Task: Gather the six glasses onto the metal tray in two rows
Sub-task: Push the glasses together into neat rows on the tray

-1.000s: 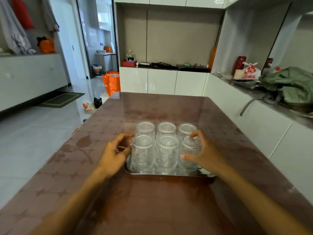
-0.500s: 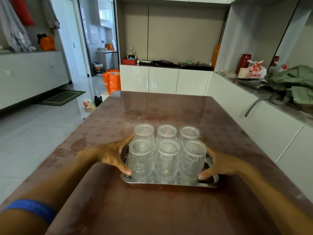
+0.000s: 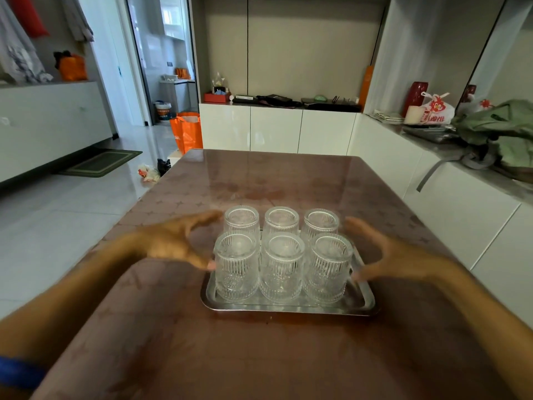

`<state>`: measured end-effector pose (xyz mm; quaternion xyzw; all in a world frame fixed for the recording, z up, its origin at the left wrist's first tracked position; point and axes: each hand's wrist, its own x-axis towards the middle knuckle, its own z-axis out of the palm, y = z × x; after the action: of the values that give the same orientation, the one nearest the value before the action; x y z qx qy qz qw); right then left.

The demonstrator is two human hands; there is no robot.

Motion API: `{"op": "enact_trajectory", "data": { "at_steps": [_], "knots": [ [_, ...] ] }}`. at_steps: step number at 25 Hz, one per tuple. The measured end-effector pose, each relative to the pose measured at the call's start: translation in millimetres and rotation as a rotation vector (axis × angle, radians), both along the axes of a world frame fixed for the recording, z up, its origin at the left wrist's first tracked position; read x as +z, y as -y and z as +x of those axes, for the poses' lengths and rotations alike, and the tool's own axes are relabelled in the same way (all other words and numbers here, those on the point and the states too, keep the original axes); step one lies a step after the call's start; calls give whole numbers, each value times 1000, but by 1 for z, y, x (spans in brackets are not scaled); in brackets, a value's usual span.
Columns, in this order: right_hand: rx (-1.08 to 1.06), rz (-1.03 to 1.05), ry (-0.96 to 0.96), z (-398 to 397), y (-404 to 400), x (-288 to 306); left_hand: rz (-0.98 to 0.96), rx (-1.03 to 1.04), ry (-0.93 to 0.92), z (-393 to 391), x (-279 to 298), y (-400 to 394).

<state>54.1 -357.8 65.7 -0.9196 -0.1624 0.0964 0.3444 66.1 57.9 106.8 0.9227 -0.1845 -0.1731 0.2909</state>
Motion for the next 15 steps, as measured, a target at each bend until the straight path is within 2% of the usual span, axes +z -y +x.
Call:
{"op": "enact_trajectory", "data": {
  "at_steps": [2, 3, 4, 6, 8, 9, 11, 15],
  "knots": [
    [-85, 157, 170, -4, -14, 33, -120, -13, 89, 4, 11, 4],
    [-46, 140, 193, -3, -31, 45, -111, -30, 109, 9, 16, 9],
    [40, 17, 186, 1, -53, 53, -47, -78, 103, 12, 18, 18],
    [225, -398, 142, 14, -97, 56, 253, -185, 117, 19, 17, 41],
    [273, -640, 70, 28, -124, 53, 526, -243, 115, 26, 11, 57],
    [264, -667, 22, 35, -128, 53, 564, -238, 87, 29, 12, 60],
    [247, -634, -50, 43, -128, 54, 513, -208, 30, 31, 19, 61],
    [263, -615, 37, 46, -125, 48, 469, -226, 51, 30, 18, 58]
  ]
}}
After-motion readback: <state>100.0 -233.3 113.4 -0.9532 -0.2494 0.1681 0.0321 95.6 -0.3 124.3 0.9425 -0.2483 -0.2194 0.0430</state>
